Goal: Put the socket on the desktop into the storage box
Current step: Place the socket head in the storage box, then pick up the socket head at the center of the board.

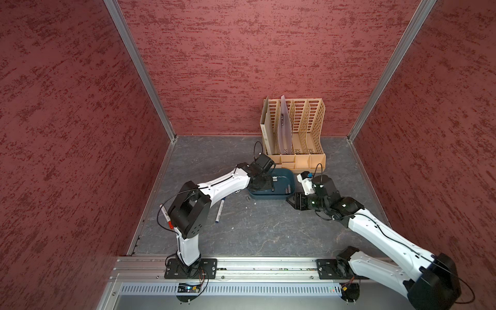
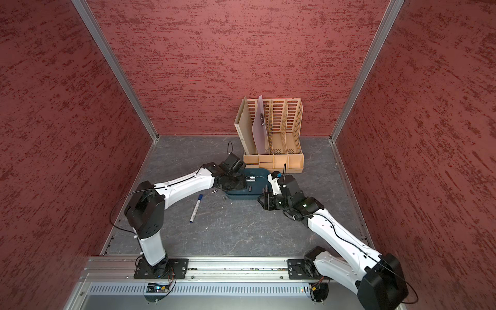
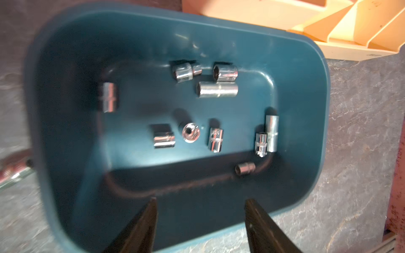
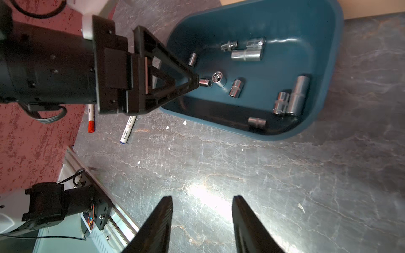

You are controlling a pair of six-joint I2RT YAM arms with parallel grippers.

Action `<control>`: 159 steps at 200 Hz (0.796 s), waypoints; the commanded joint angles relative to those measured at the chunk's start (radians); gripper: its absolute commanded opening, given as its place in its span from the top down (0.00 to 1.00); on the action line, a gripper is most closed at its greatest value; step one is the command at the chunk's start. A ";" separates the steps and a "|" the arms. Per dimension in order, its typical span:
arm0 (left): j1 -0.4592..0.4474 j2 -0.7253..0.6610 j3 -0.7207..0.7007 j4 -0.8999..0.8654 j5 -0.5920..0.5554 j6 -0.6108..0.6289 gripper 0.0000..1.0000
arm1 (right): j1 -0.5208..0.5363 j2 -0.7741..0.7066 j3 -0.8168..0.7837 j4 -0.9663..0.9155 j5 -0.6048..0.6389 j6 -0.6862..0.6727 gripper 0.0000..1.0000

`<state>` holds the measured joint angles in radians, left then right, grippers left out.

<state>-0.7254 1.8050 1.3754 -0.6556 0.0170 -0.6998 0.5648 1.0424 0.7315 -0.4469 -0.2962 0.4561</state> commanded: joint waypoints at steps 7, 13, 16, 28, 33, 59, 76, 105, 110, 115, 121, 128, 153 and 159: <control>0.034 -0.093 -0.093 0.033 -0.035 -0.002 0.34 | 0.057 0.045 0.054 0.011 0.040 -0.016 0.51; 0.045 -0.113 -0.114 0.033 -0.037 -0.006 0.34 | 0.069 0.057 0.062 0.018 0.043 -0.015 0.51; 0.049 -0.121 -0.126 0.034 -0.037 -0.009 0.34 | 0.073 0.063 0.065 0.021 0.043 -0.015 0.51; 0.070 -0.157 -0.171 0.039 -0.035 -0.017 0.34 | 0.095 0.090 0.081 0.032 0.045 -0.016 0.51; 0.078 -0.175 -0.189 0.041 -0.036 -0.017 0.34 | 0.105 0.102 0.089 0.036 0.046 -0.017 0.51; 0.122 -0.241 -0.264 0.038 -0.035 -0.020 0.34 | 0.157 0.173 0.147 0.024 0.079 -0.039 0.51; 0.154 -0.274 -0.304 0.037 -0.032 -0.022 0.34 | 0.188 0.215 0.186 0.013 0.101 -0.057 0.51; 0.199 -0.303 -0.352 0.040 -0.028 -0.027 0.34 | 0.231 0.281 0.255 -0.017 0.137 -0.085 0.51; 0.205 -0.303 -0.356 0.038 -0.026 -0.031 0.34 | 0.236 0.293 0.265 -0.025 0.143 -0.091 0.51; 0.215 -0.302 -0.359 0.037 -0.022 -0.033 0.34 | 0.242 0.303 0.276 -0.031 0.147 -0.094 0.51; 0.224 -0.299 -0.359 0.035 -0.016 -0.036 0.34 | 0.249 0.313 0.288 -0.038 0.151 -0.099 0.51; 0.232 -0.290 -0.357 0.033 -0.010 -0.038 0.34 | 0.255 0.326 0.301 -0.044 0.155 -0.104 0.51; 0.257 -0.259 -0.348 0.043 0.010 -0.038 0.35 | 0.277 0.359 0.338 -0.073 0.180 -0.124 0.51; 0.262 -0.250 -0.345 0.048 0.015 -0.039 0.35 | 0.282 0.367 0.347 -0.082 0.186 -0.130 0.51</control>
<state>-0.4835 1.5230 1.0237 -0.6270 0.0063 -0.7284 0.8227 1.3869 1.0344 -0.4759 -0.1665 0.3656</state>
